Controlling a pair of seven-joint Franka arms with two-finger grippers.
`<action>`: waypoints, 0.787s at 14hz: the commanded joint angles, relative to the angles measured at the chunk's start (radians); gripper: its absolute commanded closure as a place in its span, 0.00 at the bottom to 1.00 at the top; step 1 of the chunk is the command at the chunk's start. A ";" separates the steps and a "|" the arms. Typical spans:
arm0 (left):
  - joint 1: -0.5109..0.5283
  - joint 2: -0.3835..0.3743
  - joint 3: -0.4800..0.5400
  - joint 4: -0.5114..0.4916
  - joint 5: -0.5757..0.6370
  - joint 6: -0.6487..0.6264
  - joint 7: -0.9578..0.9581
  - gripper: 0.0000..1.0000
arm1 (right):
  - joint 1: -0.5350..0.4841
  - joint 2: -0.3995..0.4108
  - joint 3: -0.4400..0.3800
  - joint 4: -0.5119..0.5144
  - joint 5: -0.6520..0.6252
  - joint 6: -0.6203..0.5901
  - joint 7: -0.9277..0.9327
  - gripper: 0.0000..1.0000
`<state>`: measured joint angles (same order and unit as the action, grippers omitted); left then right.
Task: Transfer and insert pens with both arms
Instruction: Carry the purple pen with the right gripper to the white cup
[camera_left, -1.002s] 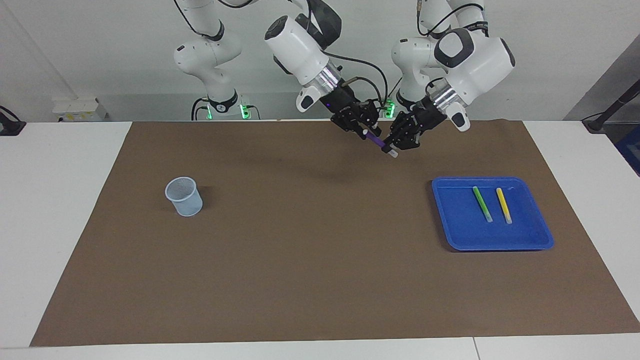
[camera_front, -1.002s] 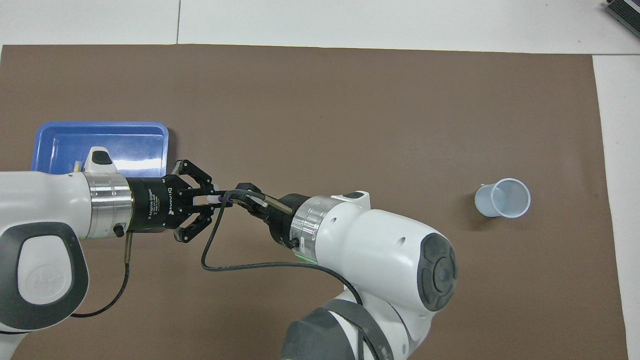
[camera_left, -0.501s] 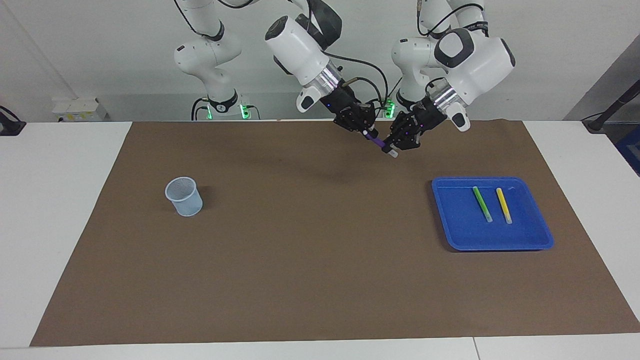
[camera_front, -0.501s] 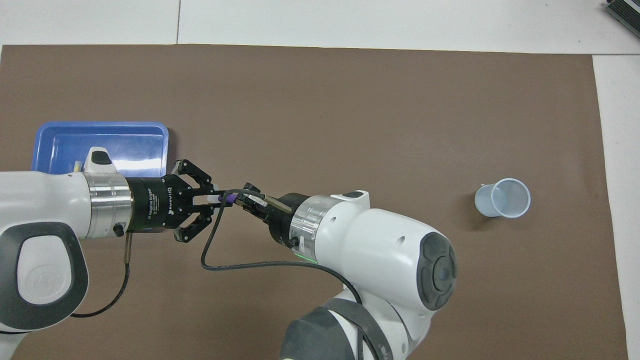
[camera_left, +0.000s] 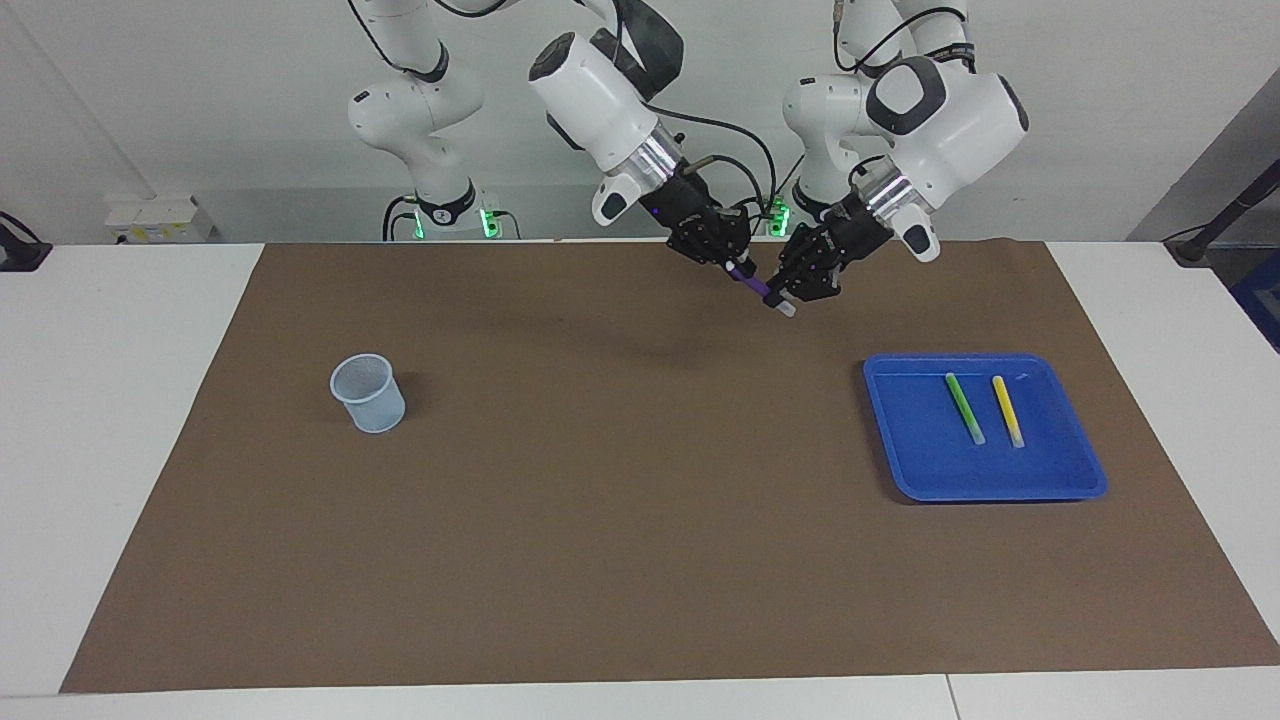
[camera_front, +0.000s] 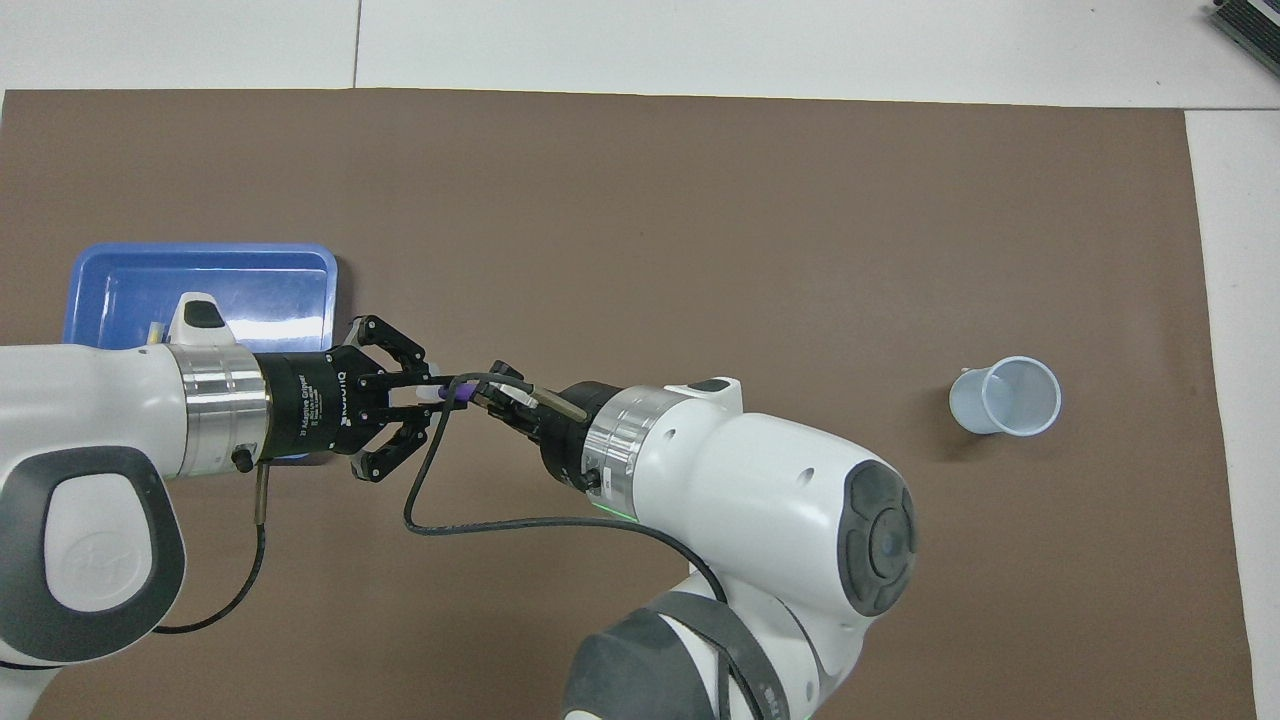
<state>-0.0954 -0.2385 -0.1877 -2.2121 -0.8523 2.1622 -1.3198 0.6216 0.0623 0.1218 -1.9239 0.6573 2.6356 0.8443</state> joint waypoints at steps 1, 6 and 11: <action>-0.032 -0.045 0.010 -0.058 -0.017 0.059 -0.013 0.34 | -0.011 0.013 0.007 0.019 0.030 0.012 -0.008 1.00; -0.032 -0.050 0.011 -0.058 -0.017 0.057 -0.013 0.32 | -0.045 0.004 -0.002 0.017 -0.007 -0.105 -0.213 1.00; -0.006 -0.057 0.017 -0.066 -0.011 0.024 0.150 0.35 | -0.135 -0.035 -0.001 0.011 -0.300 -0.415 -0.420 1.00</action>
<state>-0.1087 -0.2540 -0.1809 -2.2342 -0.8521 2.1980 -1.2685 0.5151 0.0548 0.1140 -1.9076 0.4254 2.3024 0.5082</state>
